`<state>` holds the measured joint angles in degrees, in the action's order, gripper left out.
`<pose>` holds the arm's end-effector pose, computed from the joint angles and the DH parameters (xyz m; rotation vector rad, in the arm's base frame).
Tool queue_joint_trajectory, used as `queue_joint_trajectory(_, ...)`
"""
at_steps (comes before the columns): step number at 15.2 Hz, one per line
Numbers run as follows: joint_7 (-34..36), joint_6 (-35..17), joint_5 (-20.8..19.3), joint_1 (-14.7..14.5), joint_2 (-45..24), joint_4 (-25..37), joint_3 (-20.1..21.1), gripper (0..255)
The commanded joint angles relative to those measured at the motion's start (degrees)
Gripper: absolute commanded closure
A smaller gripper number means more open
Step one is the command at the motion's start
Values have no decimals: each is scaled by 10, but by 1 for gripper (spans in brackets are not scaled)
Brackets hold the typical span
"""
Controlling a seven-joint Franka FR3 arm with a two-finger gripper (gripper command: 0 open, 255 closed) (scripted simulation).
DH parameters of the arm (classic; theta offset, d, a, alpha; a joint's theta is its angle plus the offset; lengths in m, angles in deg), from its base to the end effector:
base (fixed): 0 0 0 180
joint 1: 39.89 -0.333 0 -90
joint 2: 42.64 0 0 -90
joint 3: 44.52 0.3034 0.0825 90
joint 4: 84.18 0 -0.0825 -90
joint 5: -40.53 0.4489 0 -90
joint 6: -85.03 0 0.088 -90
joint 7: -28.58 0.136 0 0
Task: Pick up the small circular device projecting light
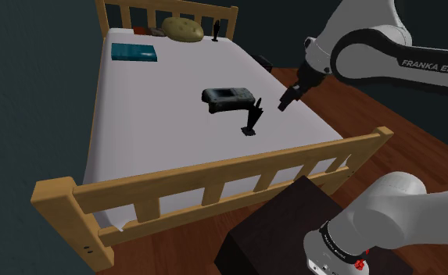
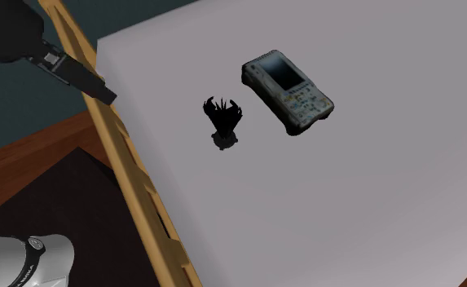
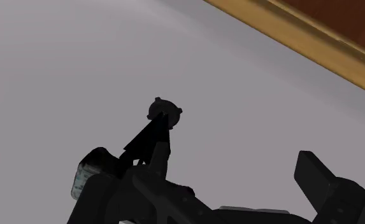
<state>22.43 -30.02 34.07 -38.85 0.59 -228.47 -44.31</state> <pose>0.4269 -0.0159 0.4953 2.9899 0.1907 0.3566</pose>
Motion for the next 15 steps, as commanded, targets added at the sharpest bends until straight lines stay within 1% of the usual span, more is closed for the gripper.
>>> queue_joint_trajectory(1, -5, -55, -4, 5, -25, -9, -12, 0)
queue_joint_trajectory(5, -16, -169, -11, 14, -86, -27, -37, 0)
queue_joint_trajectory(9, -31, -280, -9, 17, -162, -27, -63, 0)
queue_joint_trajectory(12, -49, -358, 2, 14, -227, -15, -84, 0)
queue_joint_trajectory(15, -78, -430, 31, 2, -296, 7, -110, 0)
